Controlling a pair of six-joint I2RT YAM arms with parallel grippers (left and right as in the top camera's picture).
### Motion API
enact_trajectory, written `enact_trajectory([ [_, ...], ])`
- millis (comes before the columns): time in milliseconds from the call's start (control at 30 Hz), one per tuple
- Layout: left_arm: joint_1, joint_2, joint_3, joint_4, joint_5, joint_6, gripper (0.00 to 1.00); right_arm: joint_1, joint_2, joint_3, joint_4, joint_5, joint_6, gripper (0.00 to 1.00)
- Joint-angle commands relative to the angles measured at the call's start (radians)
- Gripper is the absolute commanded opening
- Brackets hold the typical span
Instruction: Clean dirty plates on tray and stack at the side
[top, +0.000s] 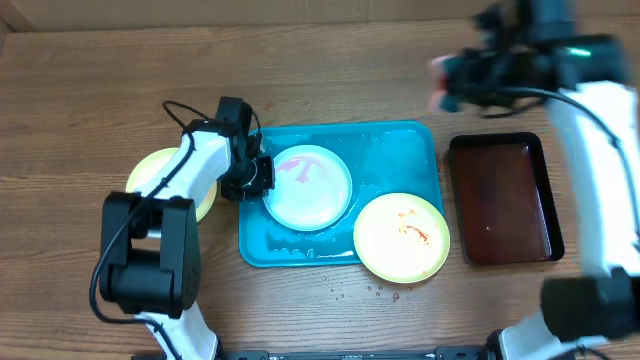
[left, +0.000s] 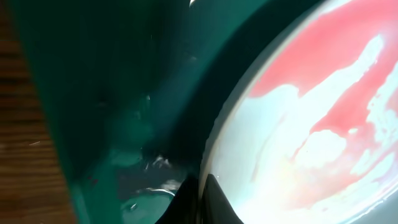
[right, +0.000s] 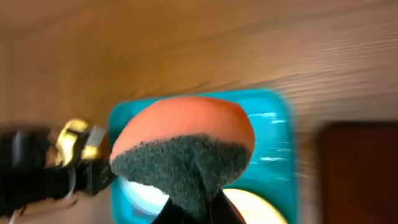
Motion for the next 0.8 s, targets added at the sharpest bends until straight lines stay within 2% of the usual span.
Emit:
enact_trajectory([
  [0, -0.025, -0.116, 0.039, -0.006, -0.154, 0.026, 0.04, -0.087, -0.017, 0.005, -0.03, 0.098, 0.012, 0.04],
  [200, -0.093, -0.241, 0.042, -0.011, -0.379, 0.026, 0.04, -0.208, -0.013, -0.007, -0.081, 0.103, 0.011, 0.04],
  [433, -0.272, -0.341, 0.042, -0.004, -0.806, 0.079, 0.04, -0.237, -0.013, -0.041, -0.087, 0.204, 0.012, 0.04],
  [600, -0.435, -0.346, 0.042, 0.006, -1.125, 0.104, 0.04, -0.237, -0.013, -0.063, -0.082, 0.207, 0.012, 0.04],
  [767, -0.565, -0.346, 0.042, 0.035, -1.376, 0.104, 0.04, -0.237, -0.013, -0.063, -0.08, 0.208, 0.011, 0.04],
])
